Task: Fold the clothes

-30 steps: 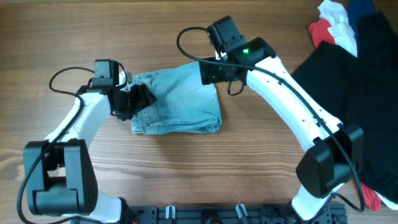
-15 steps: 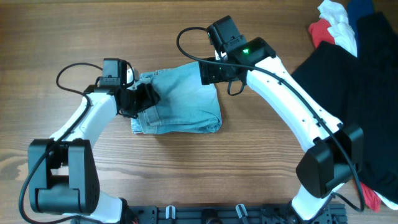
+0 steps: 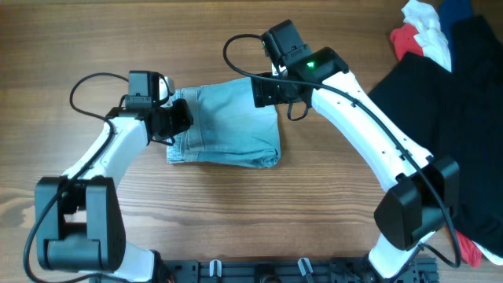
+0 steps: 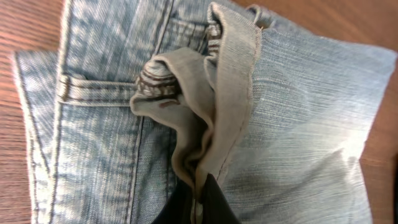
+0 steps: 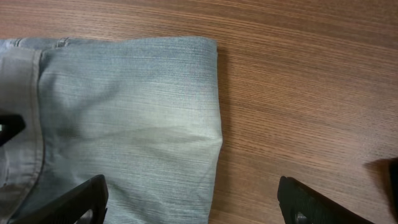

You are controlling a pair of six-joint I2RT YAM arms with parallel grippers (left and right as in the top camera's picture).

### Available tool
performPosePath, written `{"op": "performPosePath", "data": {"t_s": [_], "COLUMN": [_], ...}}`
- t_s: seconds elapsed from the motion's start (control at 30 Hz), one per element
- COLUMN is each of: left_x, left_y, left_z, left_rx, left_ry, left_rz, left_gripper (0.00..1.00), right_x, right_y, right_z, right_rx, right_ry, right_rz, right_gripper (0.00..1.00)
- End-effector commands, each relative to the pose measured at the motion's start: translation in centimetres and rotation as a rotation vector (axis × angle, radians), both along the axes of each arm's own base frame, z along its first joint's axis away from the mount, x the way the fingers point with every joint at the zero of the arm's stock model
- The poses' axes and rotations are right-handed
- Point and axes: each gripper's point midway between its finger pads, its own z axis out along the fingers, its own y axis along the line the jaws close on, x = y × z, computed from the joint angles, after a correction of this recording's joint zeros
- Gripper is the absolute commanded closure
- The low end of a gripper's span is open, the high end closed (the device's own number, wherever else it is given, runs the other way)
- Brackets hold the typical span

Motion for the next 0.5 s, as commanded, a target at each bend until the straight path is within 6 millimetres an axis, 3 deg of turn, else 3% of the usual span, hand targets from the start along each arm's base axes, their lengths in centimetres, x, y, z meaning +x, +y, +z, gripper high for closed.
{"op": "performPosePath", "data": {"t_s": [0.0, 0.03, 0.13, 0.33, 0.47], "left_x": [2.0, 2.1, 1.8, 1.0, 0.2], "left_y": [1.9, 3.7, 5.9, 6.0, 5.6], "left_z": [5.4, 6.3, 5.3, 1.0, -0.7], "left_rx": [-0.001, 0.042, 0.115, 0.125, 0.11], "left_ry": [-0.156, -0.182, -0.152, -0.037, 0.029], "left_rz": [0.042, 0.094, 0.156, 0.135, 0.123], "left_gripper": [0.96, 0.96, 0.96, 0.96, 0.89], "right_x": [0.1, 0.1, 0.0, -0.9, -1.6], "right_y": [0.5, 0.5, 0.6, 1.6, 1.3], "right_z": [1.2, 1.2, 1.2, 1.1, 0.8], "right_rx": [0.03, 0.031, 0.033, 0.08, 0.067], "right_ry": [-0.018, -0.019, -0.017, 0.022, 0.054], "right_rz": [-0.001, -0.001, 0.002, 0.06, 0.059], "right_gripper": [0.12, 0.12, 0.12, 0.12, 0.18]}}
